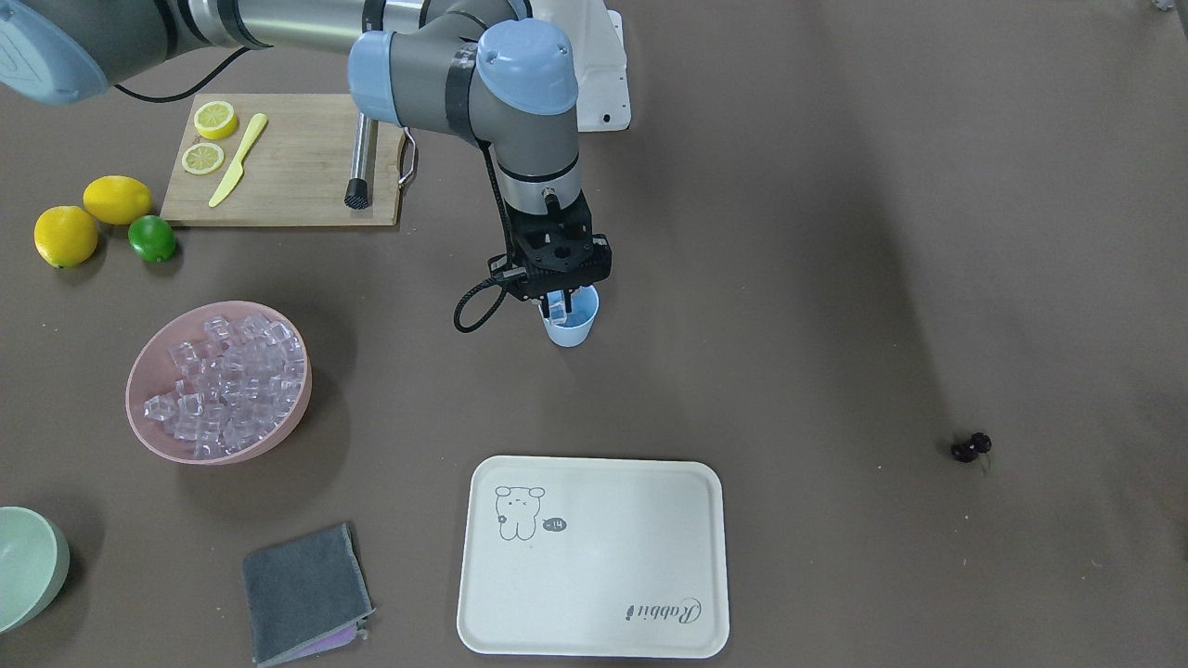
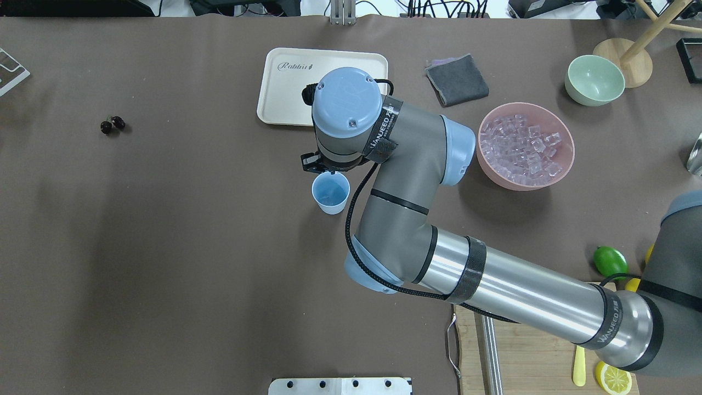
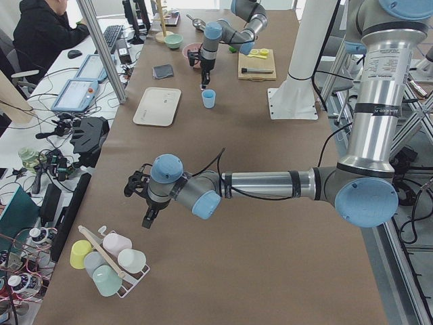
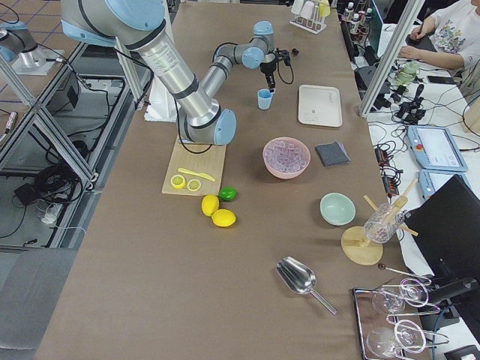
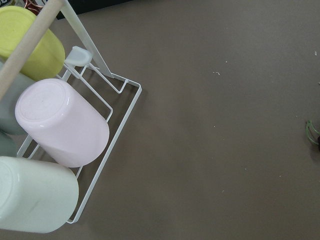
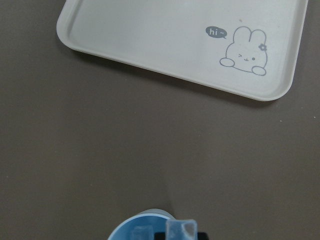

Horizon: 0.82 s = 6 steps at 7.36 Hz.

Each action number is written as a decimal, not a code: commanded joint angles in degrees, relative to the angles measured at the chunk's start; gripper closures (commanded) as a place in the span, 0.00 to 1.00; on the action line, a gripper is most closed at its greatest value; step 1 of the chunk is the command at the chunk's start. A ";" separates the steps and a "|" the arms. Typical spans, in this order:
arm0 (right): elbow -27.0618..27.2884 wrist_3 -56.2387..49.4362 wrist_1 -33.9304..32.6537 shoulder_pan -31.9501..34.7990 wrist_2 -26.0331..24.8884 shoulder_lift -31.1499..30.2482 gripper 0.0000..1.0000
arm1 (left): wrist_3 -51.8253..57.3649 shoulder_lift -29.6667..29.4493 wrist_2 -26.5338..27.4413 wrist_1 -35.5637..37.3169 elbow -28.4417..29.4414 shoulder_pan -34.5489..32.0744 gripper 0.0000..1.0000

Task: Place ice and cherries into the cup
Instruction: 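Open the right gripper above the blue cup to drop the ice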

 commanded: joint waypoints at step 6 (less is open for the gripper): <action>1.23 1.42 0.09 -3.56 -2.81 -1.02 0.60 | 0.00 0.09 0.00 0.00 -0.20 0.00 0.02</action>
